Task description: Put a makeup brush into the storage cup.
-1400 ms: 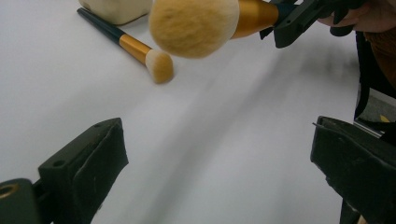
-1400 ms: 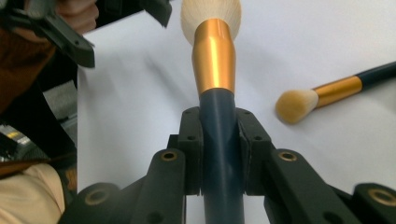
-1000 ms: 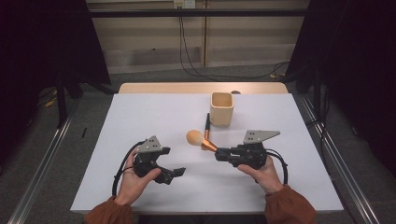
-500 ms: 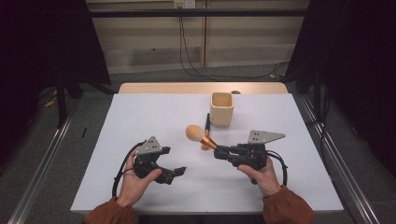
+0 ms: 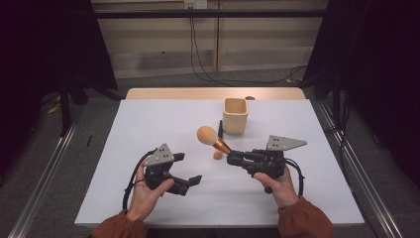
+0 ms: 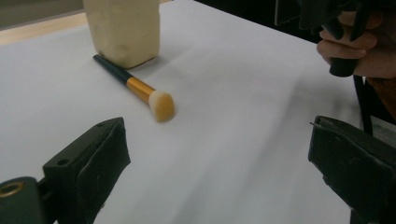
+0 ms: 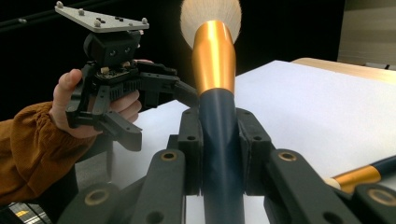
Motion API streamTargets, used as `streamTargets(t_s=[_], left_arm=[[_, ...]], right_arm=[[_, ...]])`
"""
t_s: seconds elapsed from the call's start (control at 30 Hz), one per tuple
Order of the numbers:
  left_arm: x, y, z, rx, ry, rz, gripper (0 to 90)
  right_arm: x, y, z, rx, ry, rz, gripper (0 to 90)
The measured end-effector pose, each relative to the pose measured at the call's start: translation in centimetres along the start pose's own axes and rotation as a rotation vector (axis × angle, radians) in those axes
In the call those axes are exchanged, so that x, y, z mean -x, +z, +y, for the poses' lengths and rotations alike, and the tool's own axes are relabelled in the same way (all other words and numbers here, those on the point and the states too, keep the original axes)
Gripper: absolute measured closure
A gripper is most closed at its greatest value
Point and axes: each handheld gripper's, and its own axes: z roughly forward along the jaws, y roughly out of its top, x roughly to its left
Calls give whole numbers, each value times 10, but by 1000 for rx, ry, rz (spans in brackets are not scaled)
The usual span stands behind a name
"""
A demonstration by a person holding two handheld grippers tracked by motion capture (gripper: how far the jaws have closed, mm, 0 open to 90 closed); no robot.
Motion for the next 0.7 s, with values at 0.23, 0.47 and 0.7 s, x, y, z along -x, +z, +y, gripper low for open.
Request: streamTargets(t_s=[0.23, 0.47, 0.7], left_arm=[[6, 7, 5, 68, -2, -22, 56], [7, 13, 10, 121, -8, -58, 74], [10, 20, 15, 184, -22, -124, 75]], right_arm=[[-1, 0, 2, 8, -11, 14, 751], [-3, 1, 4, 12, -22, 26, 751], [-3, 1, 6, 16, -30, 34, 751]])
